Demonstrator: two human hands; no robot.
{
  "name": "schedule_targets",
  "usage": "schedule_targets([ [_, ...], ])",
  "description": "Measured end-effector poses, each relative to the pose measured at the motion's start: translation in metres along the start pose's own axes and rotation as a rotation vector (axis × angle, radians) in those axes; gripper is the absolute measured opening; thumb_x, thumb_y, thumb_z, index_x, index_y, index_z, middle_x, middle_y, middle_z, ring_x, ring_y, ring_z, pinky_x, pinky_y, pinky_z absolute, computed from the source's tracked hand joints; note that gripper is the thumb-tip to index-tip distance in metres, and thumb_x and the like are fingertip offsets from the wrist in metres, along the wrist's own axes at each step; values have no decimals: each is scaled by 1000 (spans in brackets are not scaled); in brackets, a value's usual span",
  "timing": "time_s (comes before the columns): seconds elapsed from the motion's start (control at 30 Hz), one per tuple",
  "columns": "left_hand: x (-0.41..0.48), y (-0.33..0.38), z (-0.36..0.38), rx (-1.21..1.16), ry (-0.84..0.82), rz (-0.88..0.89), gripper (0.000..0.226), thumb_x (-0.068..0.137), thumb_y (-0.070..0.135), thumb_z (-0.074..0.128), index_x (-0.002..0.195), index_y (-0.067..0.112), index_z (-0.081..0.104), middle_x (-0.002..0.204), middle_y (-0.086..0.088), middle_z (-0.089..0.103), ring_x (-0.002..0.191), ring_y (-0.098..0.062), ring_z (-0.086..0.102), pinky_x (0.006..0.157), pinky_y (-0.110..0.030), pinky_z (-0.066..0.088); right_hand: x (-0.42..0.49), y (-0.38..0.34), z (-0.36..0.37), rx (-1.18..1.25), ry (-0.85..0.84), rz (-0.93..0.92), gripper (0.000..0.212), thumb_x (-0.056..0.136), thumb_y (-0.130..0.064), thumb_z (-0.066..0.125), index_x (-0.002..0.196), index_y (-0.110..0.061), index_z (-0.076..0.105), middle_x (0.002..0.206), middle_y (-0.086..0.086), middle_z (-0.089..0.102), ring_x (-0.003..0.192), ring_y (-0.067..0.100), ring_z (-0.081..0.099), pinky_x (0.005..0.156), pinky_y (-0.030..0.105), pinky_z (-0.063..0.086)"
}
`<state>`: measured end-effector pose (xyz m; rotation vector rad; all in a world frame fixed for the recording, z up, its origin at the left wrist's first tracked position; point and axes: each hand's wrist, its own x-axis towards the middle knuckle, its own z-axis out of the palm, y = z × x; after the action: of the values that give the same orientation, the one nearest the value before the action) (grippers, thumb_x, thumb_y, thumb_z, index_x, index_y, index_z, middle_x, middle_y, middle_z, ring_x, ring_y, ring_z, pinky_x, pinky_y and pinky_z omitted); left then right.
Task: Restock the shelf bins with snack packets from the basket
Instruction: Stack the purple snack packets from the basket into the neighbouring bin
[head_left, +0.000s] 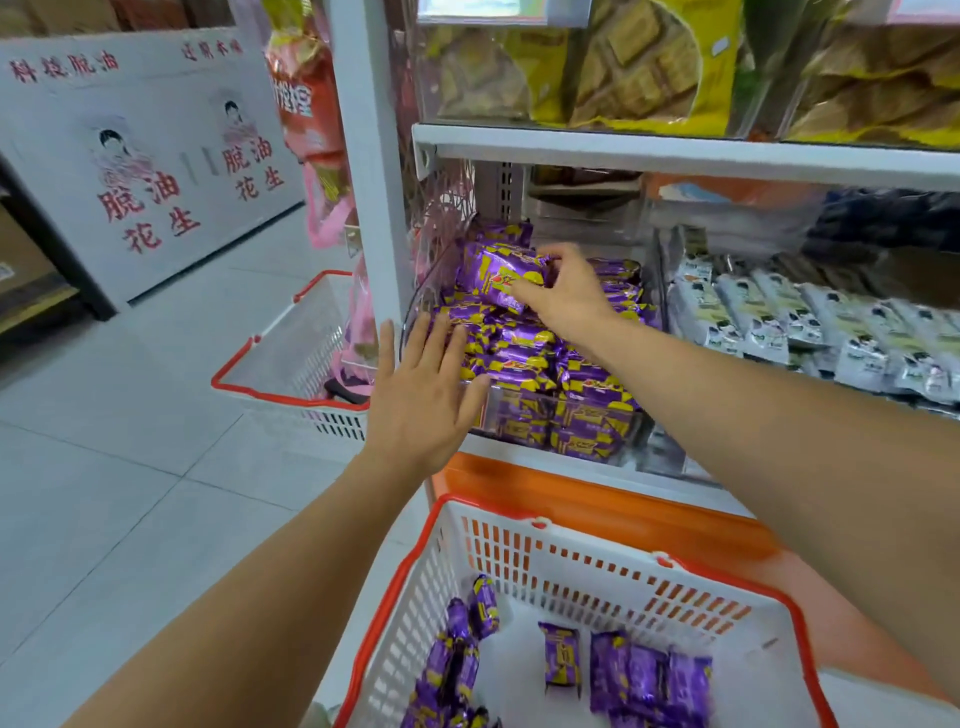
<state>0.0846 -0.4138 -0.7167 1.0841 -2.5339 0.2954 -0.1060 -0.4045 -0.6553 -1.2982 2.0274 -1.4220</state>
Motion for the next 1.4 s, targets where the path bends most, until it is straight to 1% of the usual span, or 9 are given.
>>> schedule_targets([
  [0.17, -2, 1, 8, -20, 84, -29, 68, 98, 52, 18, 142, 8, 47, 148, -13, 44, 142, -29, 33, 118, -54, 9, 14, 3, 23, -84, -22, -70, 63, 86, -17, 71, 140, -7, 40, 132, 11, 52, 118, 23, 52, 95, 27, 41],
  [0.33, -1, 2, 10, -26, 112, -40, 68, 98, 52, 18, 142, 8, 47, 148, -14, 45, 142, -30, 33, 118, -55, 10, 21, 1, 32, -285, -107, -92, 73, 96, -27, 58, 154, -13, 17, 155, 13, 29, 141, 29, 33, 111, 35, 31],
  [0.47, -1, 3, 11, -27, 123, -39, 67, 98, 50, 21, 142, 7, 47, 148, -15, 45, 142, -30, 33, 117, -55, 10, 22, -1, 37, -397, -199, -43, 76, 101, -32, 46, 154, -12, -5, 161, 10, 16, 143, 31, 29, 112, 46, 33],
  [0.7, -3, 2, 3, -74, 61, -46, 70, 96, 53, 15, 148, 11, 37, 155, -12, 33, 147, -27, 21, 120, -49, 4, 19, -10, 33, -405, -218, 63, 88, 99, -37, 50, 153, -5, -12, 162, 14, -2, 149, 33, 8, 120, 42, 18],
  [0.9, -19, 4, -23, -102, 95, -42, 66, 95, 45, 24, 142, 3, 43, 148, -19, 41, 142, -34, 31, 118, -49, 19, -14, -18, 13, -372, -114, -49, 77, 96, -33, 56, 152, -1, 13, 155, 19, 26, 142, 33, 26, 115, 39, 27],
  [1.07, -57, 14, -40, -91, 177, 10, 45, 81, 29, 39, 113, 5, 59, 105, -15, 57, 94, -34, 52, 80, -44, 43, -89, -17, -5, -126, 43, -345, 31, 94, -11, 53, 124, -8, 55, 115, 8, 57, 100, 19, 56, 86, 33, 47],
  [1.17, -91, 24, -24, -159, 50, 53, 37, 79, 28, 38, 98, 8, 62, 91, -13, 58, 82, -36, 55, 69, -43, 45, -145, -1, -12, -18, 4, -382, 20, 92, -7, 49, 105, -11, 63, 96, 3, 66, 77, 14, 59, 63, 24, 44],
  [1.27, -130, 42, -7, -172, -390, -65, 33, 91, 29, 42, 111, 11, 61, 106, -12, 62, 98, -35, 59, 77, -41, 47, -194, 35, -17, -64, -128, -255, 17, 94, -9, 50, 97, -13, 66, 76, 3, 66, 64, 18, 58, 58, 30, 42],
  [1.4, -187, 63, 36, -128, -848, -106, 31, 93, 31, 47, 115, 14, 61, 118, -11, 64, 109, -32, 59, 88, -37, 49, -239, 105, -21, -307, -414, 79, 19, 96, -10, 51, 110, -12, 66, 104, 3, 67, 91, 19, 62, 74, 29, 46],
])
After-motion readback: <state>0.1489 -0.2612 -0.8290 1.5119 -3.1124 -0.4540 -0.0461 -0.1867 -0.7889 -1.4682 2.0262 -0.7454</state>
